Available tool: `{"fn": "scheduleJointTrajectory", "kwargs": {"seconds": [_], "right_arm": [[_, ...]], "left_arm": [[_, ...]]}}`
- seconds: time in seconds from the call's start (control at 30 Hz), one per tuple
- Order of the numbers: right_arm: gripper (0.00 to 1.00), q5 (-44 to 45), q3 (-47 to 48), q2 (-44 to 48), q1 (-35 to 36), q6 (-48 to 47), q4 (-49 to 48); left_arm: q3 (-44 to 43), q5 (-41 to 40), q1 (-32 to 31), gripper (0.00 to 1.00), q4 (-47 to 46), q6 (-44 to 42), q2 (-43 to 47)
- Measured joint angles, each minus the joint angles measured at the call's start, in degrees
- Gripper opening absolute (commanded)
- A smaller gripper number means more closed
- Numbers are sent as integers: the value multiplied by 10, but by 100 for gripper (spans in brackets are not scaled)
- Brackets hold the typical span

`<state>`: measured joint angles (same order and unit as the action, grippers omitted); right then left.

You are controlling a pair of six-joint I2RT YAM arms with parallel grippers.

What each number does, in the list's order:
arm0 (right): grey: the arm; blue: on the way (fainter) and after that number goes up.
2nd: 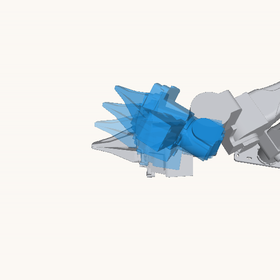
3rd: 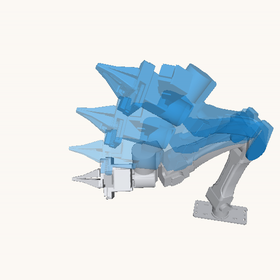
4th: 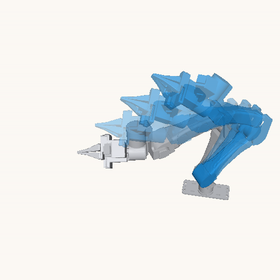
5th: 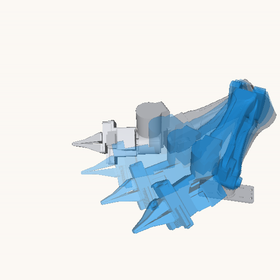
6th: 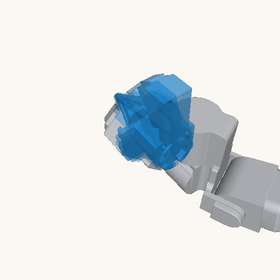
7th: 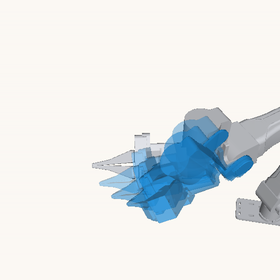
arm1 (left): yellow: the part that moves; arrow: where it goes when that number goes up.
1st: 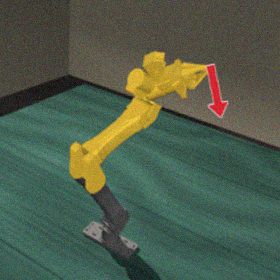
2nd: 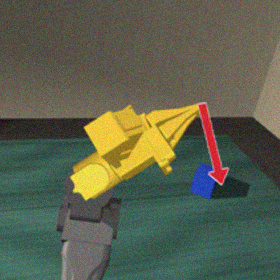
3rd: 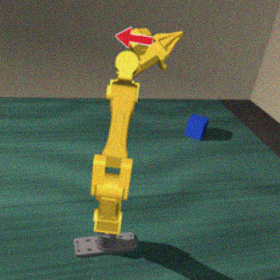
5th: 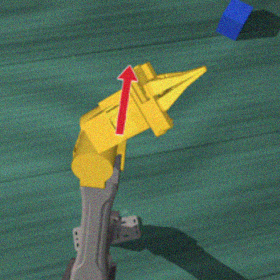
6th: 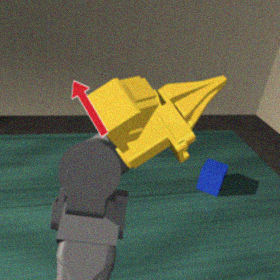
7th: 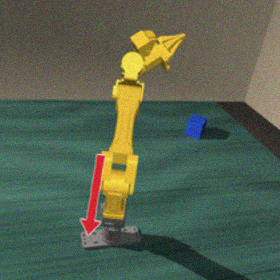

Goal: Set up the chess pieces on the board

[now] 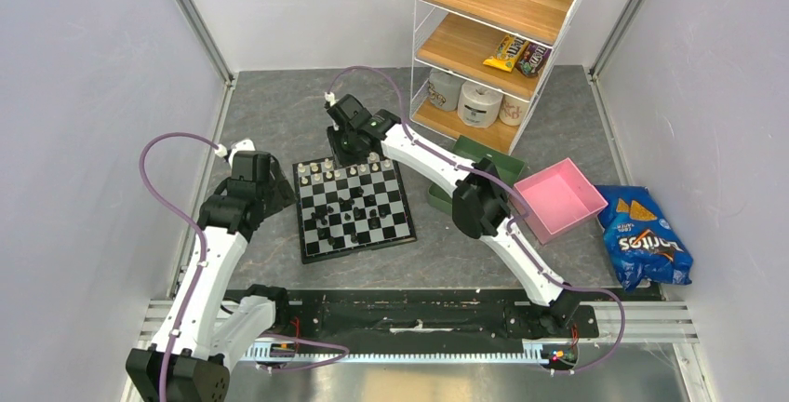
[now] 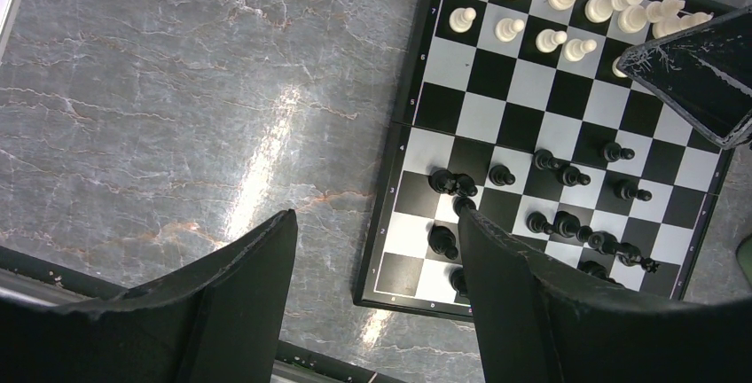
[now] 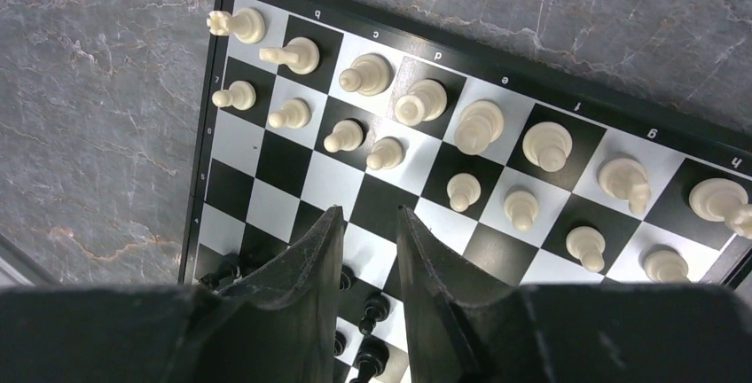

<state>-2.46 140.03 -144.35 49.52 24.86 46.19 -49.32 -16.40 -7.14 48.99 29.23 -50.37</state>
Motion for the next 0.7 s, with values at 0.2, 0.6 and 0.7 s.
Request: {"fn": "scheduleJointTrajectory", "kwargs": {"seconds": [0.2, 0.6, 0.7], "right_arm": [[36, 0, 9, -10, 3, -1, -8], [35, 18, 22, -39, 9, -11, -15], [34, 24, 30, -44, 9, -14, -15]], "left_arm": [[0, 1, 0, 74, 0, 0, -6], [0, 3, 0, 74, 0, 0, -12], [0, 4, 0, 74, 0, 0, -13]]}}
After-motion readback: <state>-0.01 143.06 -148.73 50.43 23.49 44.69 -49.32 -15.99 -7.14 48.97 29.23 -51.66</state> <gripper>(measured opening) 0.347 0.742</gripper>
